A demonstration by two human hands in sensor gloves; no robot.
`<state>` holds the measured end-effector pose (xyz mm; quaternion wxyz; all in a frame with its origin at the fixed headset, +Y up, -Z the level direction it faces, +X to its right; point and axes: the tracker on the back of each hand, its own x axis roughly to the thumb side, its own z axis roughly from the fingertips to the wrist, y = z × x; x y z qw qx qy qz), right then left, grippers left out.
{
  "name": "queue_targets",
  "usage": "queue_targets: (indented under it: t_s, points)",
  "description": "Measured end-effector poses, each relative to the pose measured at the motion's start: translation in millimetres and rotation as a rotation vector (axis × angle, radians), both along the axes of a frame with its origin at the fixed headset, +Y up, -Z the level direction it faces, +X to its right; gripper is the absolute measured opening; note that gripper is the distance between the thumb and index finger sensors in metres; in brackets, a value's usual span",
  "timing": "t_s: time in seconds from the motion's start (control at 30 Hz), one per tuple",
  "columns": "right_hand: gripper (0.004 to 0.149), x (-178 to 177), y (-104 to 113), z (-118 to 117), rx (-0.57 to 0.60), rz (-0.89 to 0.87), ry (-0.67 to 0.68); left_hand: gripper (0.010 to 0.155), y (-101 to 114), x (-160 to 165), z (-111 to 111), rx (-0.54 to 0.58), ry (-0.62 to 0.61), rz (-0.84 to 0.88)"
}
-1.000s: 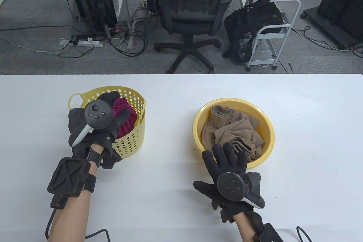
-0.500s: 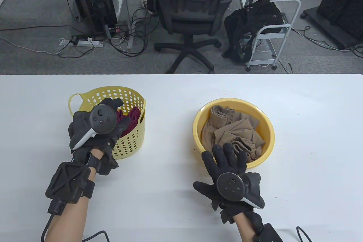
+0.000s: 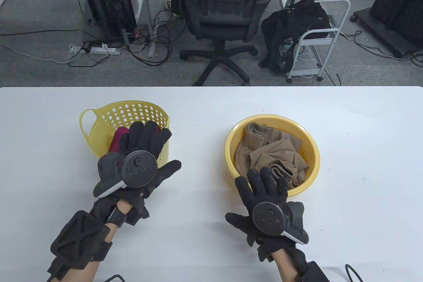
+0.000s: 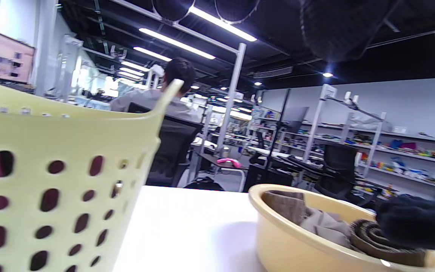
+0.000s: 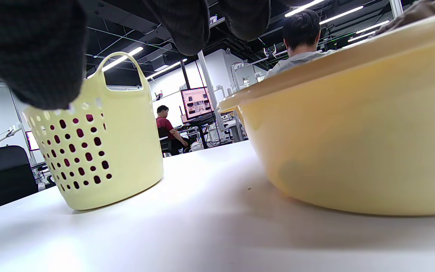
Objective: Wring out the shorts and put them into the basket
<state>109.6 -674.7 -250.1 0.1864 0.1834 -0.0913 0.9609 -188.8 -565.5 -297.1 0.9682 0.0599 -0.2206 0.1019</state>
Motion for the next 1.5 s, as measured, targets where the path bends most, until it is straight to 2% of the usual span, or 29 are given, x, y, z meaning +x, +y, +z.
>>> queue_targets:
  t_s: [0.17, 0.27, 0.4, 0.7, 1.13, 1.5]
  points:
    - [0.096, 0.2, 0.1, 0.4, 0.002, -0.002, 0.001, 0.088, -9.5, 17.2, 20.8, 0.039, -0.075, 0.000]
    - [0.096, -0.1, 0.1, 1.1, 0.000, -0.002, 0.007, 0.091, -21.6, 27.3, 30.1, 0.014, -0.114, 0.032]
    - [0.096, -0.1, 0.2, 1.9, -0.005, 0.003, 0.010, 0.092, -40.0, 37.9, 37.0, 0.015, -0.145, -0.013]
    - [0.097, -0.4, -0.2, 3.3, -0.012, 0.003, 0.015, 0.092, -83.9, 43.9, 35.7, -0.044, -0.142, -0.029]
    - [0.098, -1.0, -1.0, 3.5, -0.037, 0.022, 0.015, 0.091, -139.8, 34.1, 31.6, -0.148, -0.124, -0.024]
    - [0.098, -1.1, -1.0, 2.3, -0.044, 0.026, 0.008, 0.091, -142.4, 29.4, 32.9, -0.143, -0.129, -0.086]
